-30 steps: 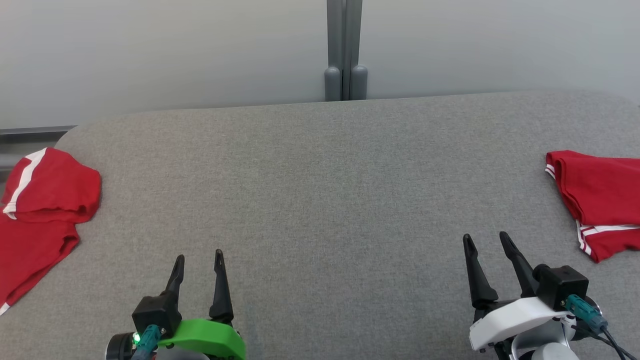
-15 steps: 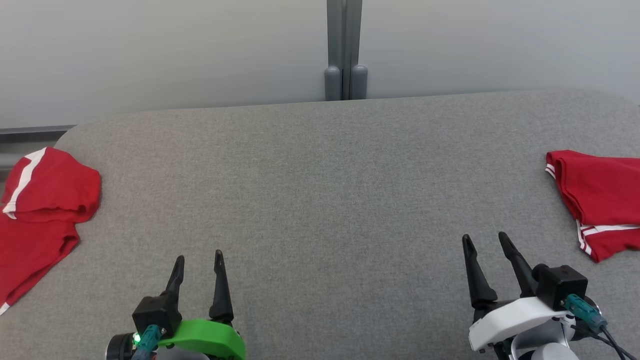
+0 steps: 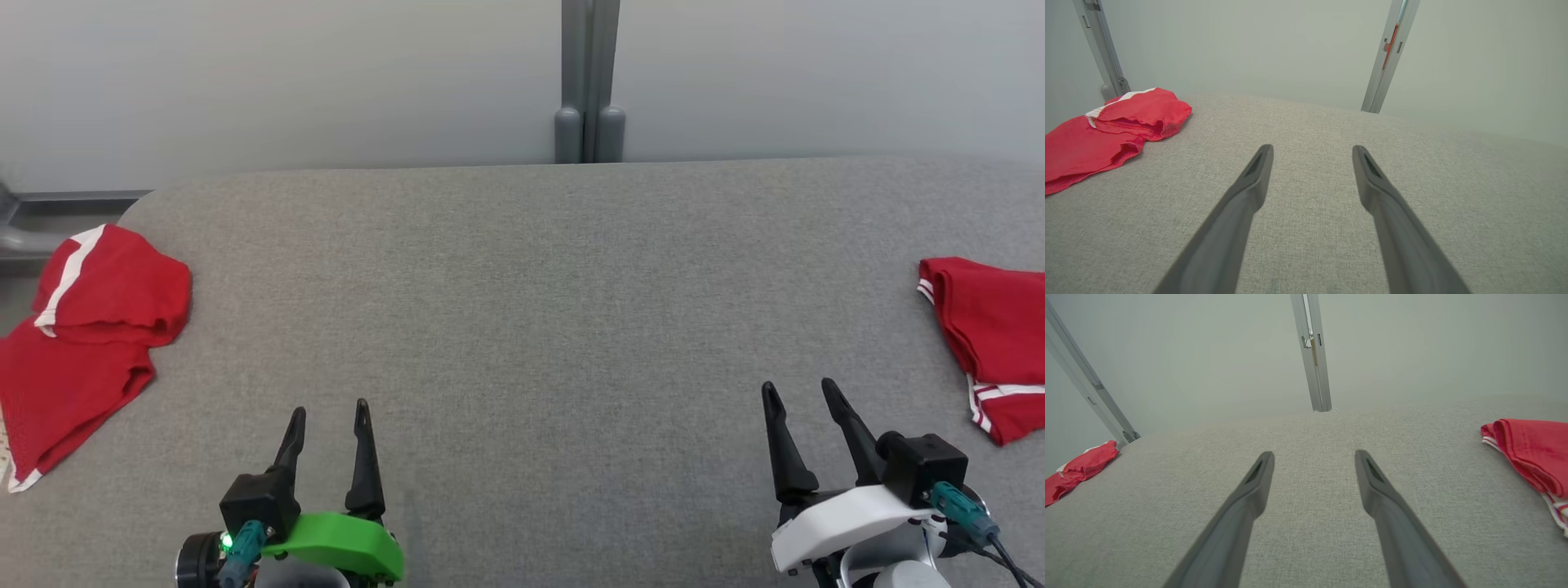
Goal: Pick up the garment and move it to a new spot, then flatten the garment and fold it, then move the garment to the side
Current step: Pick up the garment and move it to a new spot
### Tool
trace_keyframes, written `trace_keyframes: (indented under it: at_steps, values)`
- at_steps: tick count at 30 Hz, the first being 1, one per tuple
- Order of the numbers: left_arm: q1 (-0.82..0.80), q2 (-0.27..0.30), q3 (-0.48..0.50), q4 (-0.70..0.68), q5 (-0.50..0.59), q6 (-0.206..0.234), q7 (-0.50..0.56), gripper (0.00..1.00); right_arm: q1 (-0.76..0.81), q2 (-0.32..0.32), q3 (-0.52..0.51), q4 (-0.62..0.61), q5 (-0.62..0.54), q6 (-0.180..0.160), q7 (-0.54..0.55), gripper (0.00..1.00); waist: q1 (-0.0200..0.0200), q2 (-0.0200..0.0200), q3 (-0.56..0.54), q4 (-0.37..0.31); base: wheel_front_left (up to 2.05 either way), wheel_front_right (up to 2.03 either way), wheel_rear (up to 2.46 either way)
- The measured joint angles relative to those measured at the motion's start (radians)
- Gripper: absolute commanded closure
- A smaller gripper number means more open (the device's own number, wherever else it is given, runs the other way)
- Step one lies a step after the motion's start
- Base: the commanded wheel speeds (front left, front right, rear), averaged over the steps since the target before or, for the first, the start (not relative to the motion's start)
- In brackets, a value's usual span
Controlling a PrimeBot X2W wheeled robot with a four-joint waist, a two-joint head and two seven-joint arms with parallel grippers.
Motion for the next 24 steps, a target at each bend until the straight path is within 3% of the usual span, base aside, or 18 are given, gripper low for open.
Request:
trace_keyframes:
  at_steps: [8,24]
  values:
    - [-0.023,0.001,0.000,-0.006,0.011,-0.001,0.000,0.00,0.002,-0.001,0.004,-0.012,0.004,0.000,-0.009,0.00,0.0000,0.0000,0.003,0.118,0.00,0.00,0.00]
    - [-0.001,0.009,0.085,-0.075,0.013,0.017,0.000,0.00,-0.085,0.001,0.105,0.015,0.002,0.000,-0.008,0.00,0.0000,0.0000,0.029,0.440,0.00,0.00,0.00]
